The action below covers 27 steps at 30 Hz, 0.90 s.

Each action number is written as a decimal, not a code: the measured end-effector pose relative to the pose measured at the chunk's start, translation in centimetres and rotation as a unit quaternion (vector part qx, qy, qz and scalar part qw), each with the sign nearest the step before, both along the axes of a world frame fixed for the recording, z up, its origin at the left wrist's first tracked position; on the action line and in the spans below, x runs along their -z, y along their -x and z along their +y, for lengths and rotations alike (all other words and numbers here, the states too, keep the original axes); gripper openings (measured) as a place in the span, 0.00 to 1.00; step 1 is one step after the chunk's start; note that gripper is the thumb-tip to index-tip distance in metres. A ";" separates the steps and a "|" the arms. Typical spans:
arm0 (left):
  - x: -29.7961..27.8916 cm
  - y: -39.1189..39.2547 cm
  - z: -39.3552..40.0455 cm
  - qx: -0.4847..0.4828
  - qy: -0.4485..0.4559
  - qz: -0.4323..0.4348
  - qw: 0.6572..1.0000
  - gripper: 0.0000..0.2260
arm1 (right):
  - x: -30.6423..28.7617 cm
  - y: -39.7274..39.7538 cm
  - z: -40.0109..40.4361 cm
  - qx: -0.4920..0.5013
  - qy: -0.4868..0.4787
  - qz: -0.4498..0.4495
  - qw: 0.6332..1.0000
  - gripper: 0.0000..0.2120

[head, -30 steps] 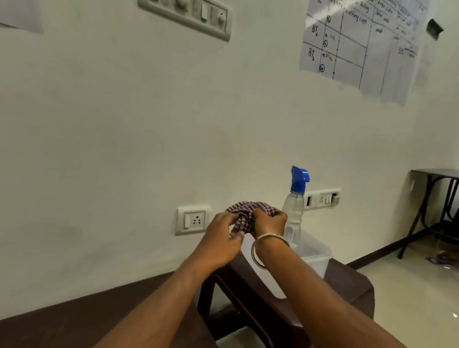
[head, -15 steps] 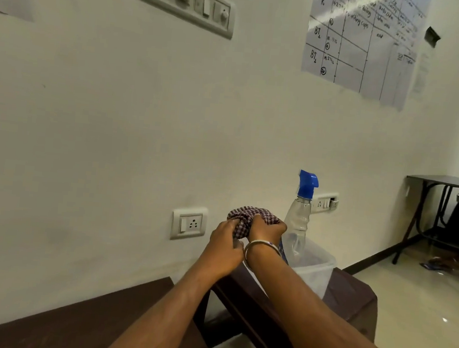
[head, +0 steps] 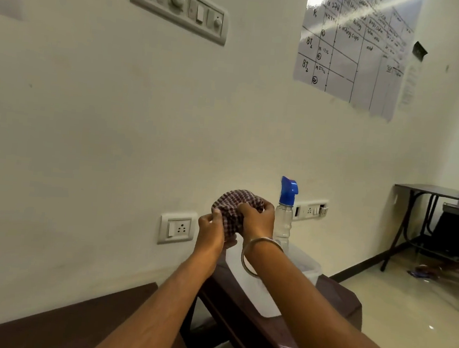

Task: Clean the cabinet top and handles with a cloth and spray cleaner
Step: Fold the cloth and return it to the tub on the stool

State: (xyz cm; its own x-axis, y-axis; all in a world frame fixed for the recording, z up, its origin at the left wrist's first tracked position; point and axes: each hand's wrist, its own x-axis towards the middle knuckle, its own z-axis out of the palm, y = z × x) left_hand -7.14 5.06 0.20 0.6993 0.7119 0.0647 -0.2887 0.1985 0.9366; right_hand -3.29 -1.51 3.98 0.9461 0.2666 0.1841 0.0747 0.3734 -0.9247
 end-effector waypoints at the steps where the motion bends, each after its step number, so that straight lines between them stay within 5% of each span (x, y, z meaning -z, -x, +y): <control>1: 0.0 0.0 -0.6 0.002 0.019 -0.011 1.000 0.15 | -0.9 0.1 -0.3 -0.001 0.001 -0.019 1.000 0.24; 3: 0.2 -0.5 -1.8 0.007 -0.004 0.010 1.000 0.13 | -2.7 0.4 -1.0 -0.004 0.006 -0.054 0.998 0.21; 6: 0.4 -1.8 -3.6 0.023 -0.196 0.086 0.977 0.17 | -5.5 0.8 -2.6 -0.016 0.000 -0.083 0.996 0.16; 10: 0.0 -2.4 -6.2 0.043 -0.342 0.116 0.932 0.34 | -8.6 0.5 -5.7 -0.050 -0.006 -0.099 0.994 0.17; 17: 0.6 -4.1 -7.7 0.012 -0.388 0.153 0.909 0.44 | -8.3 -1.1 -13.7 -0.091 0.017 -0.097 0.991 0.15; 27: 1.3 -5.8 -7.1 0.032 -0.391 0.148 0.908 0.34 | -4.0 -4.8 -18.9 -0.078 0.001 -0.054 0.996 0.14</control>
State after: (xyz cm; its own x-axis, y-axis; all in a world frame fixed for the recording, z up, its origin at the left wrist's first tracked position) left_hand -1.36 -2.08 -1.11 0.8068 0.4864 0.3353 -0.0127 -0.5532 0.8330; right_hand 1.49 -20.37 7.95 0.8682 0.4086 0.2817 0.1154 0.3859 -0.9153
